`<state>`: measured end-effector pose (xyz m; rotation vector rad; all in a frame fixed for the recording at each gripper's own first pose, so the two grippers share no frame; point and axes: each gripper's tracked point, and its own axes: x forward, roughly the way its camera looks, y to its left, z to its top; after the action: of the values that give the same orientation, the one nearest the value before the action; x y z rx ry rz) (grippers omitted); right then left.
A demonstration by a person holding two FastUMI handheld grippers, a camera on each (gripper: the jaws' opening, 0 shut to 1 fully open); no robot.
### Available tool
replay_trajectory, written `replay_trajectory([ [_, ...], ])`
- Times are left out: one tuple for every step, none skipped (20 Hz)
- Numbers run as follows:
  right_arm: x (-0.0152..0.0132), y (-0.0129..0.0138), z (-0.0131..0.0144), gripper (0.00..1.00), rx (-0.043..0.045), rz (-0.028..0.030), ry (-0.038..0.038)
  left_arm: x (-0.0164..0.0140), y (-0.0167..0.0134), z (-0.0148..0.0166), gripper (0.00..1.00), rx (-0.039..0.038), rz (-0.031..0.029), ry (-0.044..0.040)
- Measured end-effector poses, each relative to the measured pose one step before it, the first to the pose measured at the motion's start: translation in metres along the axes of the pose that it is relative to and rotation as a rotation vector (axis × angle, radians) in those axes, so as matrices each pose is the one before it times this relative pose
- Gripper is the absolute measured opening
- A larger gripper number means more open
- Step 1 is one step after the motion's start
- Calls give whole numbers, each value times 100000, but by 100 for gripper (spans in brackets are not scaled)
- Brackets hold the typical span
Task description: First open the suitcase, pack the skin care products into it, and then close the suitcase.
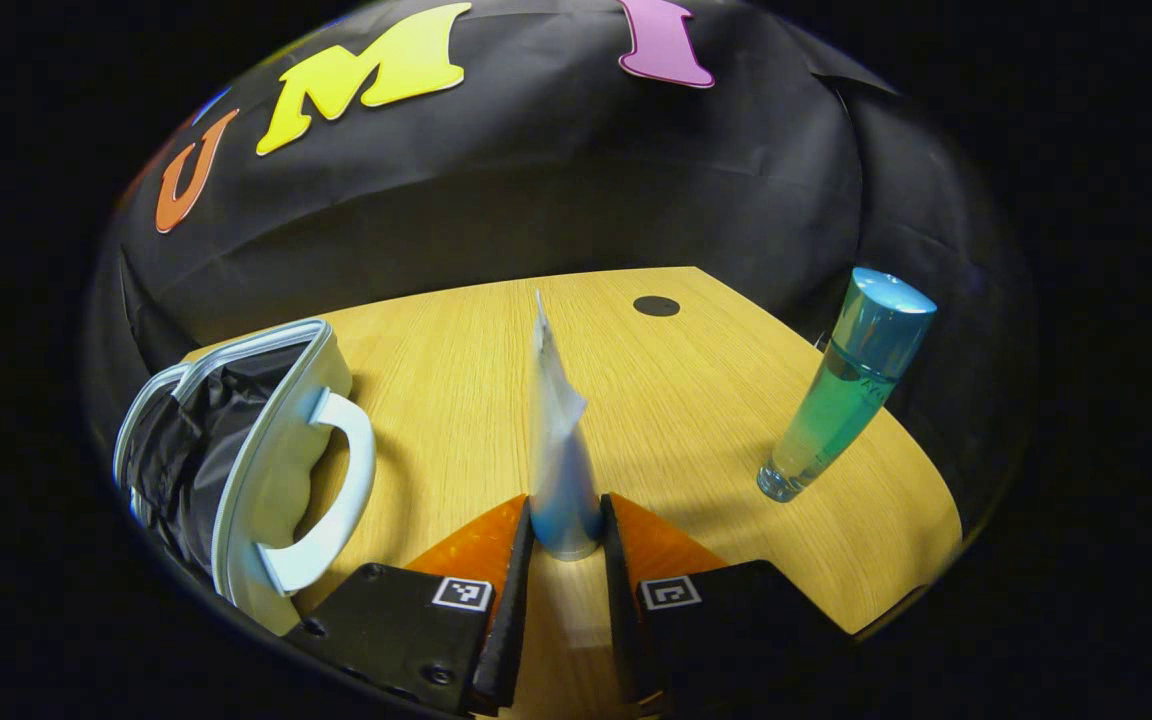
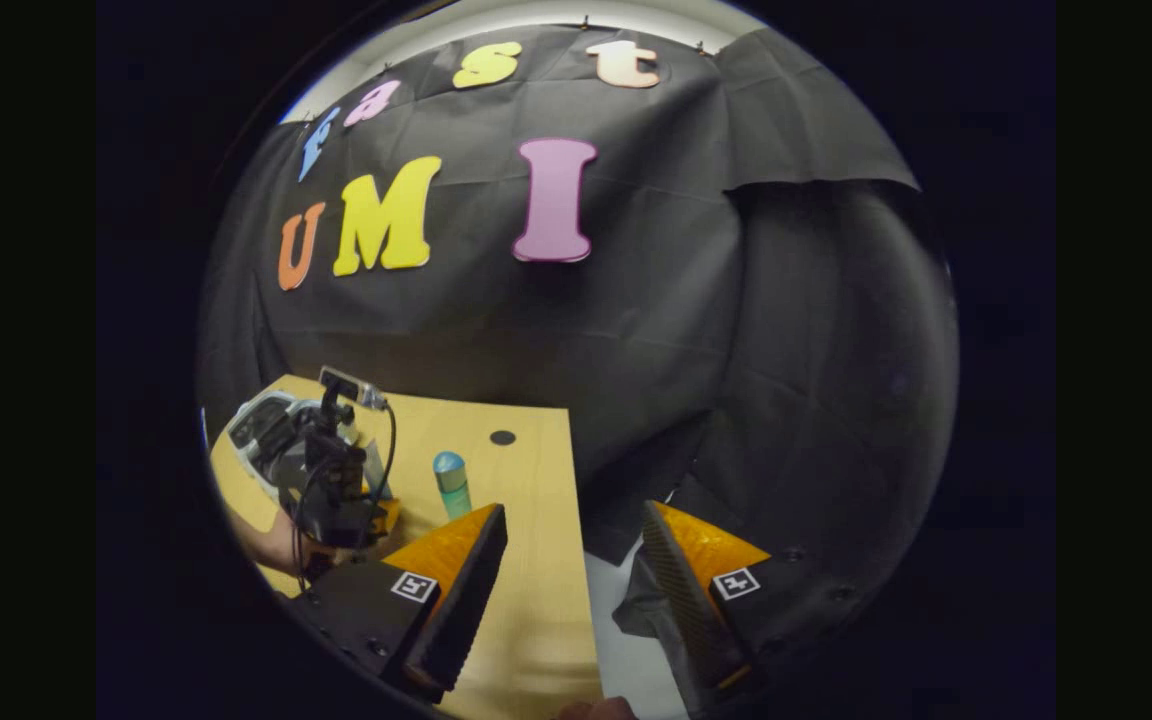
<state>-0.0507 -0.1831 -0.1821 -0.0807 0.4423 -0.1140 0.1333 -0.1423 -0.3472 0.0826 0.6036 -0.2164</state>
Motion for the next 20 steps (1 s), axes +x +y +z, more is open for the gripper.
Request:
replay_trajectory([
  [787,904,-1169,81,-1034,3319,1977,-684,285,241,40,-687,-424,-372],
  [860,1215,-1304,81,-87,3884,1732,-921,150,408,39,-564,-827,-401],
  [1123,1283,-1040,82,489,3856,1531,-1290,278,475,39,-41,-454,-121],
  [1312,1306,-1012,81,347,3376,1576,-1485,479,546,39,88,-84,-389],
  [1439,1245,-604,82,680,2451,1047,-1895,609,714,39,-415,63,-748],
  [1530,982,-446,81,1033,1913,659,-1583,564,543,39,-547,393,-688],
  [1378,866,81,81,788,654,-175,-1875,840,583,39,-474,818,-564],
  [1374,726,19,82,289,576,-650,-1642,808,389,39,-492,1161,-320],
  [1189,763,374,81,546,692,-654,-1386,803,303,39,-1062,1652,26],
  [1237,601,242,82,1204,952,-257,-1425,920,444,39,-1825,1431,-277],
  [1175,473,131,81,1422,579,250,-1371,997,340,39,-1938,1073,-265],
  [1142,289,-224,81,1708,476,1005,-1171,1216,130,39,-1605,2119,180],
  [1201,368,-452,81,1874,804,2278,-1012,1450,42,39,-1069,2517,-175],
  [1399,162,-384,81,1872,24,2015,-825,1534,167,39,-1057,2726,-144],
  [1175,-59,-380,80,2118,-962,1914,-609,1613,191,38,-1573,2865,-235],
  [910,-27,-364,82,2282,-1091,1907,-642,1477,-37,39,-1727,2785,-257],
  [786,-7,-232,82,1471,-478,1238,-360,1639,0,39,-1311,2767,-345],
  [754,-416,-408,80,462,-1867,1061,-243,1630,-81,39,-1102,2835,774],
  [817,-122,-284,78,1173,-516,1589,-196,1776,-128,38,-1596,2467,458],
  [406,284,-266,71,1849,351,1430,-158,1361,-14,38,-1932,1732,458],
])
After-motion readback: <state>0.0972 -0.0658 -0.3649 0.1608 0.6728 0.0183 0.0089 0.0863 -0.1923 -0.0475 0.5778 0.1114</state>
